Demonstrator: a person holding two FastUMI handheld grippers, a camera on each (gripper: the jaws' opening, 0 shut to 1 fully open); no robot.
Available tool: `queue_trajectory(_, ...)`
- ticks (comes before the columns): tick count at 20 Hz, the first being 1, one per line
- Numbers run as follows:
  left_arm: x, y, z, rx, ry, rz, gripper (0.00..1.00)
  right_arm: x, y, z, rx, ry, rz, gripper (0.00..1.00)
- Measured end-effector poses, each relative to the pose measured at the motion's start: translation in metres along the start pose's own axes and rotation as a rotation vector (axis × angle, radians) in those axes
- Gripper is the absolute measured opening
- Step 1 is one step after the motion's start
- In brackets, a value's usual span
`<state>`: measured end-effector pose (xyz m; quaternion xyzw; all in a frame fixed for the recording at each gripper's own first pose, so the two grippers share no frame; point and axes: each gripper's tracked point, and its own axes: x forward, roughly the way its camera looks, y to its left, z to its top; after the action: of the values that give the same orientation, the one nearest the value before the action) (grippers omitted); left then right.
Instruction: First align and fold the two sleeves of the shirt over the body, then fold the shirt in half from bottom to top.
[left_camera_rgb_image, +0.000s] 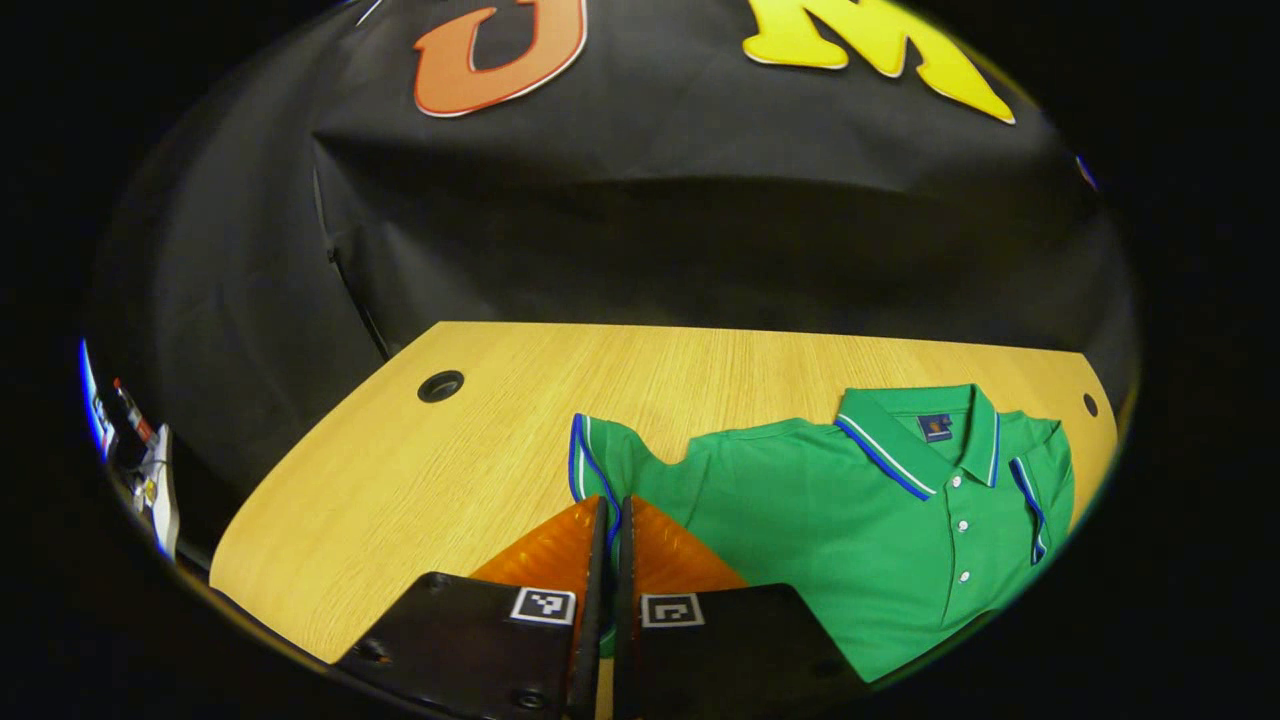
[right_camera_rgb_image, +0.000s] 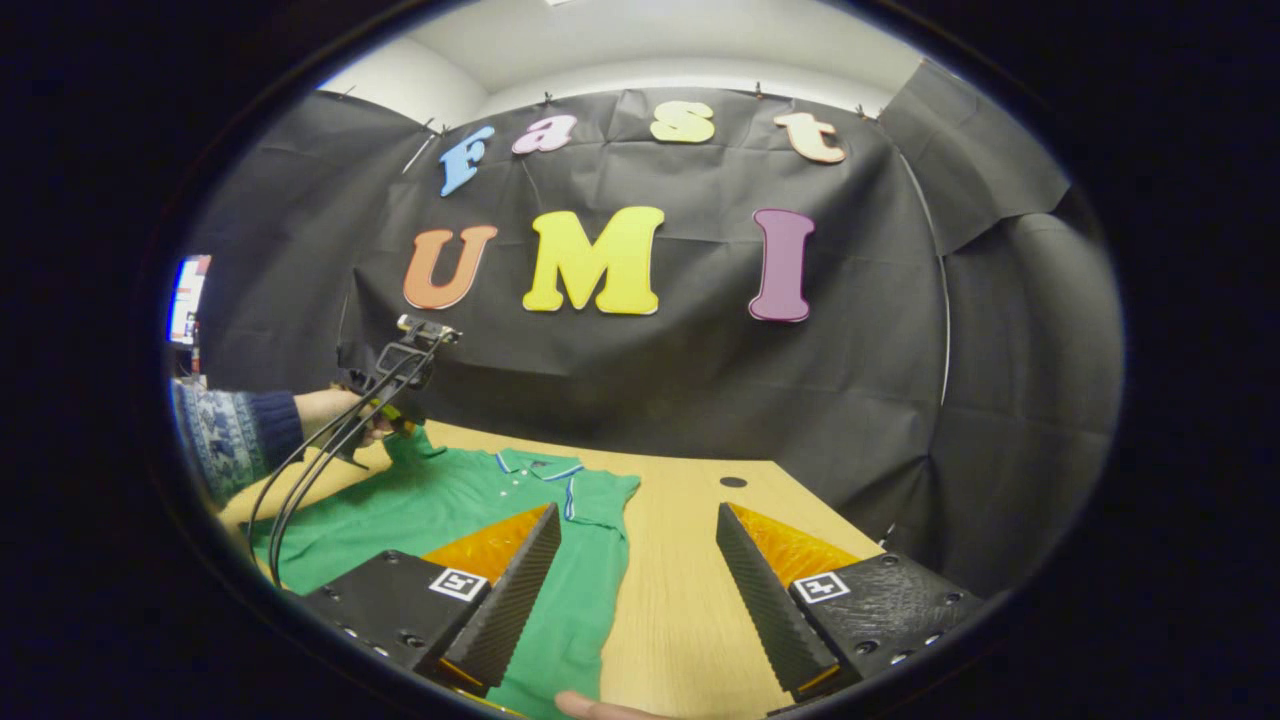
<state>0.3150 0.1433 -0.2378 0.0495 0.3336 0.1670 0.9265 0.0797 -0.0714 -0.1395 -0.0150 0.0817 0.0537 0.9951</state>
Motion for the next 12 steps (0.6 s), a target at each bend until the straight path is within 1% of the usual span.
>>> queue_trajectory(2,-0.018,-0.029,0.010,-0.010,-0.023,-0.065,0.15,-0.002,0.001,0.005,-0.017,-0.017,-0.011,0.96)
queue_trajectory(3,-0.028,-0.038,0.023,-0.005,-0.078,-0.085,0.29,-0.003,0.000,0.009,-0.027,-0.016,-0.024,0.96)
queue_trajectory(4,-0.035,-0.045,0.030,0.002,-0.105,-0.097,0.39,-0.005,0.003,0.009,-0.033,-0.010,-0.031,0.95)
queue_trajectory(6,-0.053,-0.056,0.037,0.023,-0.136,-0.128,0.80,-0.009,0.010,0.015,-0.038,-0.013,-0.035,0.94)
queue_trajectory(7,-0.065,-0.058,0.036,0.035,-0.141,-0.135,1.00,-0.013,0.014,0.019,-0.034,-0.016,-0.023,0.95)
queue_trajectory(9,-0.089,-0.054,0.041,0.043,-0.181,-0.133,1.00,-0.024,0.019,0.030,-0.025,-0.034,-0.012,0.96)
queue_trajectory(12,-0.133,-0.049,0.039,-0.013,-0.214,-0.173,1.00,-0.043,0.019,0.049,-0.030,-0.068,-0.013,0.95)
